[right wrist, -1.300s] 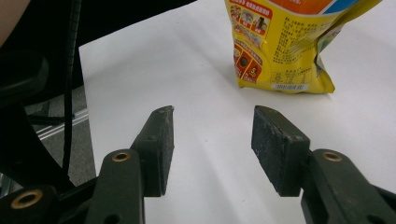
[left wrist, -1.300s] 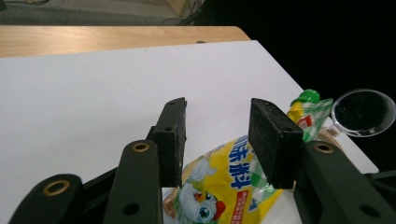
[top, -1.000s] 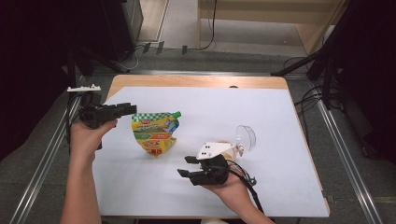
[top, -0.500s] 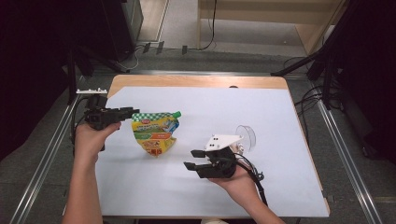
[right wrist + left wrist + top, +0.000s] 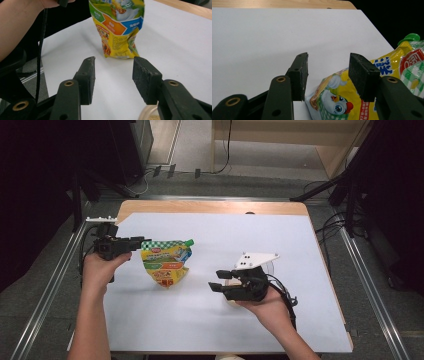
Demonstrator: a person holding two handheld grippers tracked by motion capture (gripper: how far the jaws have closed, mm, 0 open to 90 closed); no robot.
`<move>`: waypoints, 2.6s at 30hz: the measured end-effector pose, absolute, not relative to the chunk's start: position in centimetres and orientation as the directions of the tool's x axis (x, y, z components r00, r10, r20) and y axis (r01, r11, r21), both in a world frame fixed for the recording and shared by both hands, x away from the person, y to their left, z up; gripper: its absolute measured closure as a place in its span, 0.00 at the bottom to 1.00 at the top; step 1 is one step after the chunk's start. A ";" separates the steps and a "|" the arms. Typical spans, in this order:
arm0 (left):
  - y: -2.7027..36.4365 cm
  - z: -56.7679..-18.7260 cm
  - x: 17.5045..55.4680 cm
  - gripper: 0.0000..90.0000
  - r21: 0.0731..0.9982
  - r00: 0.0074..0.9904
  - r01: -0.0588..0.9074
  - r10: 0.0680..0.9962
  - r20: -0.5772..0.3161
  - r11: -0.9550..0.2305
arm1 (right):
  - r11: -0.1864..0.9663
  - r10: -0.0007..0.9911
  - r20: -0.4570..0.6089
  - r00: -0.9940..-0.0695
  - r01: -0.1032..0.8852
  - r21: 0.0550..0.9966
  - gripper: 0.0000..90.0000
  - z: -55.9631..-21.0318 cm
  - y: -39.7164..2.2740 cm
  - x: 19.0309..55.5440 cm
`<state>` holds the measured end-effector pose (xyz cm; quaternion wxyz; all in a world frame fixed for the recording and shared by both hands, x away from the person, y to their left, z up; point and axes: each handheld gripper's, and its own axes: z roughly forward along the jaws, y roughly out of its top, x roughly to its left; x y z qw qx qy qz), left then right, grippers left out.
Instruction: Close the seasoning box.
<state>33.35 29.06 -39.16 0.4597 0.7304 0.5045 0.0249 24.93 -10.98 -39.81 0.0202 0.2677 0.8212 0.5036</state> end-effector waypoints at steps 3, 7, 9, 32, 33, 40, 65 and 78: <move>29.0 -39.3 33.4 0.56 0.693 0.489 0.717 0.762 -0.425 -0.073 | 0.352 0.464 0.243 -0.852 0.429 0.832 0.60 -39.5 -11.6 25.2; 29.0 -39.5 33.4 0.55 0.690 0.488 0.720 0.761 -0.428 -0.074 | 0.353 0.468 0.242 -0.850 0.431 0.830 0.60 -39.0 -12.4 25.6; 28.9 -39.5 33.5 0.55 0.688 0.488 0.722 0.761 -0.428 -0.076 | 0.352 0.473 0.241 -0.848 0.432 0.830 0.60 -38.7 -12.8 25.7; 28.6 -39.7 33.6 0.54 0.681 0.487 0.727 0.761 -0.428 -0.082 | 0.310 0.572 0.213 -0.792 0.449 0.838 0.71 -36.4 -18.9 27.4; 28.6 -39.7 33.6 0.54 0.681 0.488 0.727 0.761 -0.428 -0.083 | 0.301 0.579 0.214 -0.787 0.450 0.841 0.73 -36.2 -19.3 27.4; 28.6 -39.9 33.6 0.54 0.678 0.489 0.729 0.761 -0.426 -0.089 | 0.287 0.610 0.198 -0.767 0.446 0.848 0.87 -35.6 -21.0 27.5; 28.5 -40.0 33.7 0.53 0.676 0.488 0.731 0.762 -0.426 -0.091 | 0.219 0.720 0.254 -0.646 0.558 0.800 1.00 -39.0 -25.0 30.1; 28.4 -40.1 33.7 0.53 0.671 0.487 0.736 0.762 -0.427 -0.094 | 0.253 0.688 0.280 -0.670 0.583 0.772 1.00 -41.5 -23.4 30.8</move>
